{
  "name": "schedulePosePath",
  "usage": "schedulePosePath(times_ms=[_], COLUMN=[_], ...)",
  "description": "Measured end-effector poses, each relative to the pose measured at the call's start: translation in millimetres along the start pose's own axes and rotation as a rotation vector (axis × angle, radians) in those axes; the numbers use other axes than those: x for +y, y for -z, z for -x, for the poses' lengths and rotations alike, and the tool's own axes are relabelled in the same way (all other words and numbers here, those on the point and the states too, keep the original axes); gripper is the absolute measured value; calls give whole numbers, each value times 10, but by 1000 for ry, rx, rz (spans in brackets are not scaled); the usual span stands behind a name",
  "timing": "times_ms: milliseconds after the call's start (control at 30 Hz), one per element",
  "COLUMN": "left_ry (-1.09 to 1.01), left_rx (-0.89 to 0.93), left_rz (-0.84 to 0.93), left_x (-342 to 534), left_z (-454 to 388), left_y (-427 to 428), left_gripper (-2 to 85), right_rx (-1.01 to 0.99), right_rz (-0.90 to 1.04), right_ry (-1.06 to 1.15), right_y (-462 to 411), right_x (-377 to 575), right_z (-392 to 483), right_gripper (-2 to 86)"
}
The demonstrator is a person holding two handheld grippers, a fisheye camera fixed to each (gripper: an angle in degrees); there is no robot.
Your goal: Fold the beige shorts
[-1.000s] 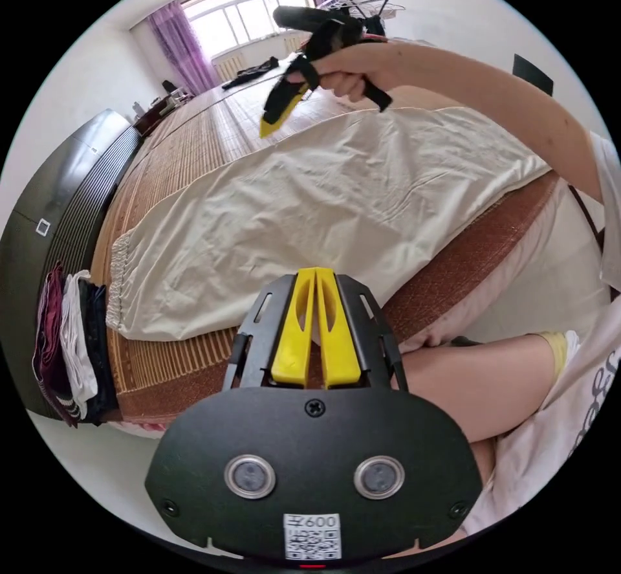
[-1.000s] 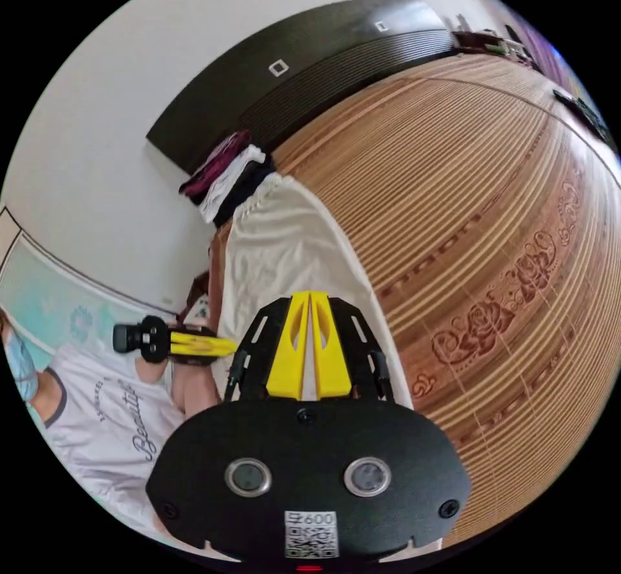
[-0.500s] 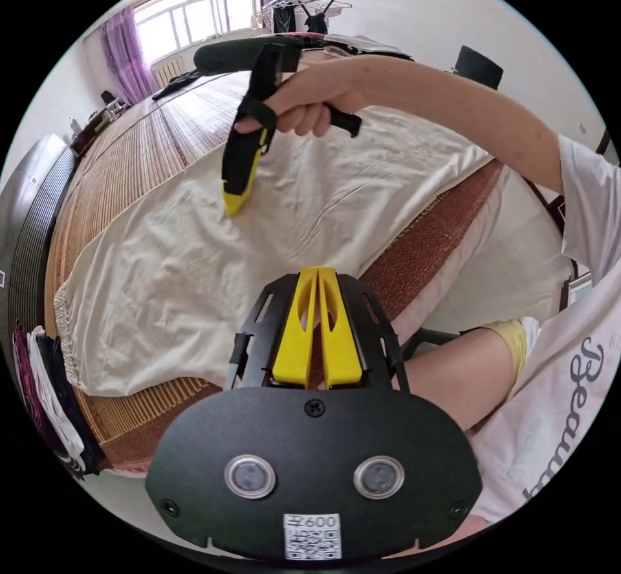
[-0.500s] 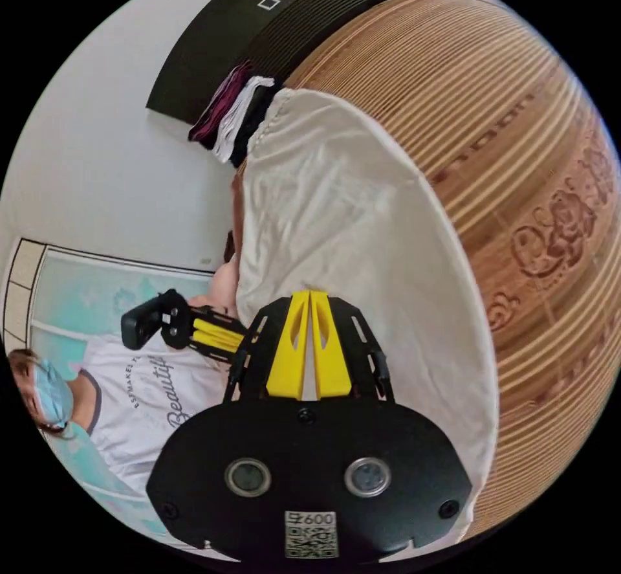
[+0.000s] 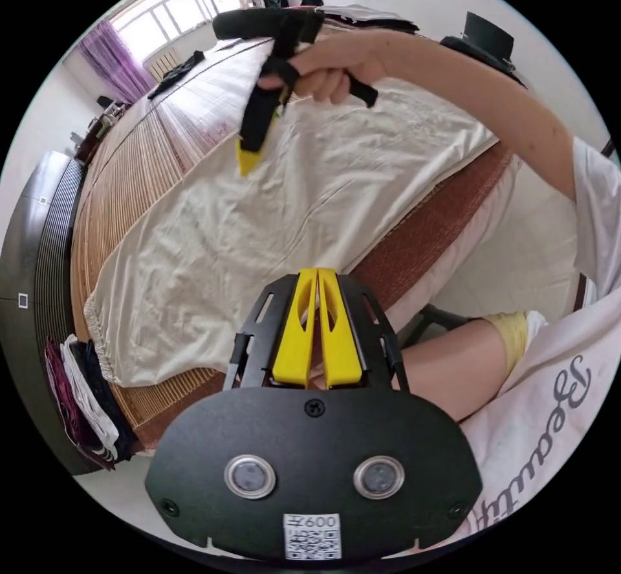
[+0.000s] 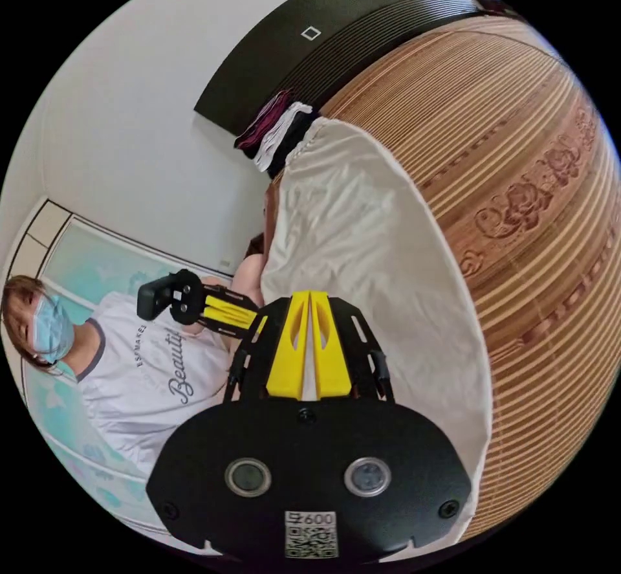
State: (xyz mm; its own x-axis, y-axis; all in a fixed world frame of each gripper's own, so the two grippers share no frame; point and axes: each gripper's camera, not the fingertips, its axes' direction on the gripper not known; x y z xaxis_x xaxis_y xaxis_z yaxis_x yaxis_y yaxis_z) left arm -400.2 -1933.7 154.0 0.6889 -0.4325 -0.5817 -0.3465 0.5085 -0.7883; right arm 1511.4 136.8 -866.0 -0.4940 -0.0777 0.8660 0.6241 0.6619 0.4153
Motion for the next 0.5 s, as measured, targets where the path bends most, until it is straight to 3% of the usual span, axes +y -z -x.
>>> schedulePosePath(times_ms=[67,133,233,300,500], left_ry=[-22,-49,-54,-15,82], left_rx=[28,84,134,130,208], left_rz=[-141,-210,-99,-151,-197], left_x=[-90,-179,-307,-180,163], left_z=[-80,-149,-226,-213,-51], left_y=[137,77,-405,-541,-806], left_gripper=[7,7,7,7,6], right_rx=[-108,-89,-27,-9,191], right_rz=[56,72,52,-3,-468], right_ry=[-13,-45,-128,-178,-410], right_y=[-156,-205,-110,72,1062], right_x=[57,57,24,23,378], right_z=[60,77,23,-45,-120], right_gripper=[-8,-8,-8,-8,-8])
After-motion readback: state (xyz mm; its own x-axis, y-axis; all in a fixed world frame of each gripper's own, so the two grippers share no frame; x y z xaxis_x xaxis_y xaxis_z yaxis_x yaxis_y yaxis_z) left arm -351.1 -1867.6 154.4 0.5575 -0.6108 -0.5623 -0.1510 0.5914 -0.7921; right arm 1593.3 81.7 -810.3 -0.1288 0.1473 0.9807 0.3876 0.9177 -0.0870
